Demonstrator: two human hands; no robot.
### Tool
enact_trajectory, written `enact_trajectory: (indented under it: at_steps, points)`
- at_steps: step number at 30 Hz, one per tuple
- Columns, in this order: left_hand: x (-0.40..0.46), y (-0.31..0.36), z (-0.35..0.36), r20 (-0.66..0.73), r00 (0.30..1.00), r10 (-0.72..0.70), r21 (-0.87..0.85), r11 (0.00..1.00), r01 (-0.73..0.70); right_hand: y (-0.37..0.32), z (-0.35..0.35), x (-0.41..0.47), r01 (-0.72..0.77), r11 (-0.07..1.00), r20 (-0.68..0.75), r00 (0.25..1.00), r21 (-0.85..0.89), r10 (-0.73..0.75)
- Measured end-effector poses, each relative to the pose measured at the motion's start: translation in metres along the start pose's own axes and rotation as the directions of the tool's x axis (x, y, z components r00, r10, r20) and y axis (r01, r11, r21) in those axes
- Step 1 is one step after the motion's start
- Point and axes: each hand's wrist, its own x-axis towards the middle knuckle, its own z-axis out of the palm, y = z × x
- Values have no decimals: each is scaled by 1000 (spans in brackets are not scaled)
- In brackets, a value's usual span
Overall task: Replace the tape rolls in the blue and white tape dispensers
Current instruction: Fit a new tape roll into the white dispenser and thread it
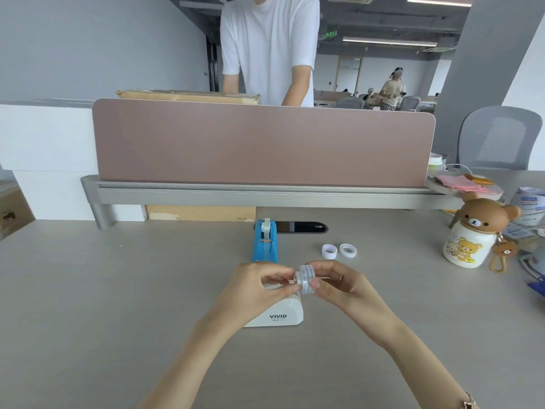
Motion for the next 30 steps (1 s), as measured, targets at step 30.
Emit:
enact_trajectory:
  at_steps: [30]
  points:
    - [5, -2, -7, -22, 999, 50, 113, 992, -47, 7, -3, 3, -124, 894, 35, 992, 430, 121]
